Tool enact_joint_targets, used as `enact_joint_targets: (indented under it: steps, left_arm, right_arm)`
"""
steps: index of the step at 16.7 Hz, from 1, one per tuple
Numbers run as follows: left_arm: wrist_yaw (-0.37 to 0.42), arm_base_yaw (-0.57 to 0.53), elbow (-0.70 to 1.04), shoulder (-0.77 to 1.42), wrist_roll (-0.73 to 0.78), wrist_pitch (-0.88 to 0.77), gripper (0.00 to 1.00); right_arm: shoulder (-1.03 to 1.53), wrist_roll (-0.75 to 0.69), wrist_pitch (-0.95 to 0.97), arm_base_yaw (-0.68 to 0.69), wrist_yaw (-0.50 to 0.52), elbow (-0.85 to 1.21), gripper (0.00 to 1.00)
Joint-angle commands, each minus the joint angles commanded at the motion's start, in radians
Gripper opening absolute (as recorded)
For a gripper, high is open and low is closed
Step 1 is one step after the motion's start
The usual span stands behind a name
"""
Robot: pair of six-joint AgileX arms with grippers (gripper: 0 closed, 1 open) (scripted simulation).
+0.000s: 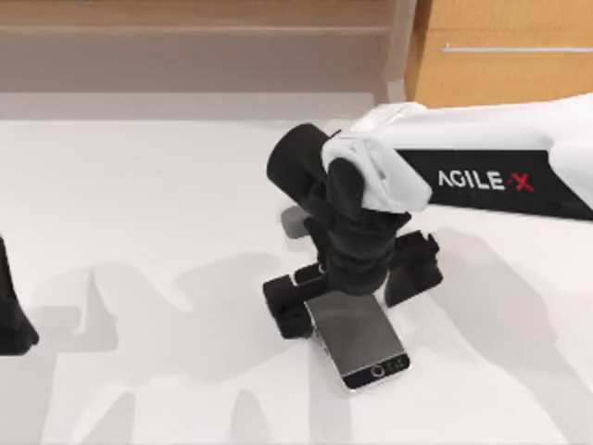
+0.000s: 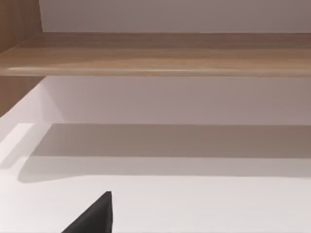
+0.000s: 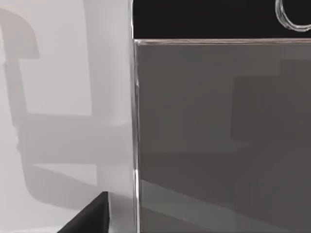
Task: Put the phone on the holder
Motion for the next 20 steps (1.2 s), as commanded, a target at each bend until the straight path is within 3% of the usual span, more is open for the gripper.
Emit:
enact_joint_targets:
  steps: [12,20]
  left_arm:
    - [0.0,0.0,0.0,0.0,0.0,0.0,1.0]
    - [0.0,0.0,0.0,0.0,0.0,0.0,1.0]
  right_arm:
    - [0.0,0.0,0.0,0.0,0.0,0.0,0.02]
    - [0.0,0.0,0.0,0.0,0.0,0.0,0.0]
